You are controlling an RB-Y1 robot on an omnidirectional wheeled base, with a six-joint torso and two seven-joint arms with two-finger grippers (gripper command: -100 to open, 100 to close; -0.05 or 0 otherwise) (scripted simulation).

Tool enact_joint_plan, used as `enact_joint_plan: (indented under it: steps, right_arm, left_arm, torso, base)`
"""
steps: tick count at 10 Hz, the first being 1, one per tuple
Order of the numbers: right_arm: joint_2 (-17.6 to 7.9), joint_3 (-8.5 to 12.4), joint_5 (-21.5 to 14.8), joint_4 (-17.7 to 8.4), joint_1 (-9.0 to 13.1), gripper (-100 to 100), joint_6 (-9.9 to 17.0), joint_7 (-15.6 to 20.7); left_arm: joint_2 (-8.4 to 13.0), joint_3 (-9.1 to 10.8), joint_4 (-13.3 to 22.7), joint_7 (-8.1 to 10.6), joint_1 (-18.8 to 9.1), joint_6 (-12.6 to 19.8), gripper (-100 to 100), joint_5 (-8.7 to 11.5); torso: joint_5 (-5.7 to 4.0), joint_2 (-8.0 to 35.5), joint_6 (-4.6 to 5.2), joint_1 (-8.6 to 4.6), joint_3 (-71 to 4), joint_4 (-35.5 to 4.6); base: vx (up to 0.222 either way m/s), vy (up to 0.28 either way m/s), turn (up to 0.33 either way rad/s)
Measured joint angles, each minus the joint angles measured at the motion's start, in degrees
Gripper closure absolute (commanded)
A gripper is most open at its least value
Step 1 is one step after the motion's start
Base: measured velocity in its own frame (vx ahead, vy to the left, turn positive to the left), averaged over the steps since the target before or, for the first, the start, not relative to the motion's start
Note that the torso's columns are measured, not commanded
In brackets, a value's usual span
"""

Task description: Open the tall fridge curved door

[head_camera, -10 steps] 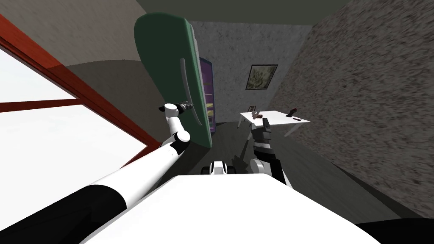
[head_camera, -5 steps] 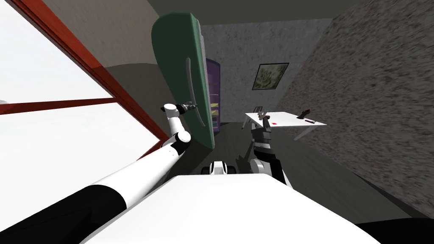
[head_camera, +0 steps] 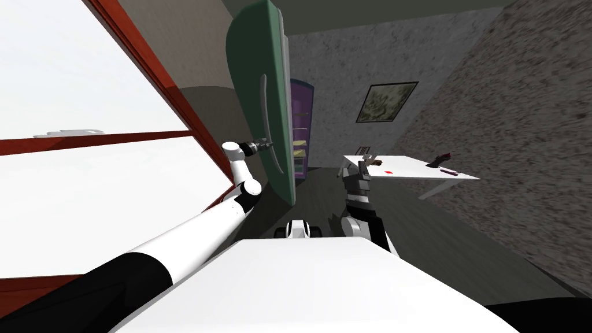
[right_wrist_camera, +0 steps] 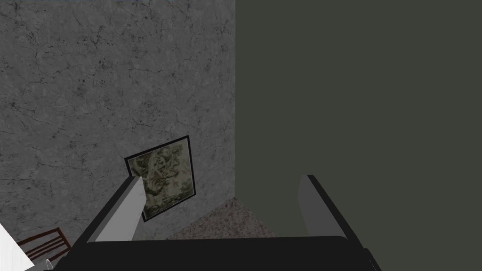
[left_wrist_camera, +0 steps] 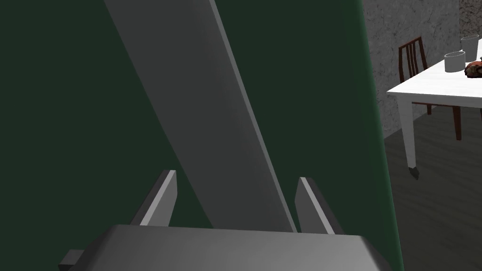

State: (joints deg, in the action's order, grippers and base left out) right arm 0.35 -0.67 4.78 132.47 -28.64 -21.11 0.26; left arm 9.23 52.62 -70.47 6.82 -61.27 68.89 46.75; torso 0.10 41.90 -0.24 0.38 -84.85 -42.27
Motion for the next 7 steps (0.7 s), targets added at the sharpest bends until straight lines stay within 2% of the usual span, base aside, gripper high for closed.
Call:
enact_joint_plan:
  steps: [2,4,7]
  right_arm:
    - [0.0,0.0,0.0,0.0,0.0,0,0.0,0.0]
    - [0.0,0.0,0.0,0.0,0.0,0,0.0,0.0]
    - [0.0,0.0,0.0,0.0,0.0,0,0.0,0.0]
  left_arm:
    - [-0.4,0.07,-1.1,-0.86,0.1,3.1,100,2.4]
    - [-0.3,0.07,-0.7,-1.44,-0.2,4.6,100,3.2]
    - [-0.7,0.75,-1.0,-1.25,-0.3,8.6,100,4.8]
  torso:
    - [-0.04,0.3,0.11,-0.16,0.2,0.0]
    - [-0.21,0.2,0.31,-0.71,0.1,0.0]
    - [0.00,0.3,0.16,0.09,0.2,-0.1]
  base:
    - [-0.063,0.133,0.153]
    - [-0.018,0.104,0.011]
    - [-0.026,0.279,-0.022]
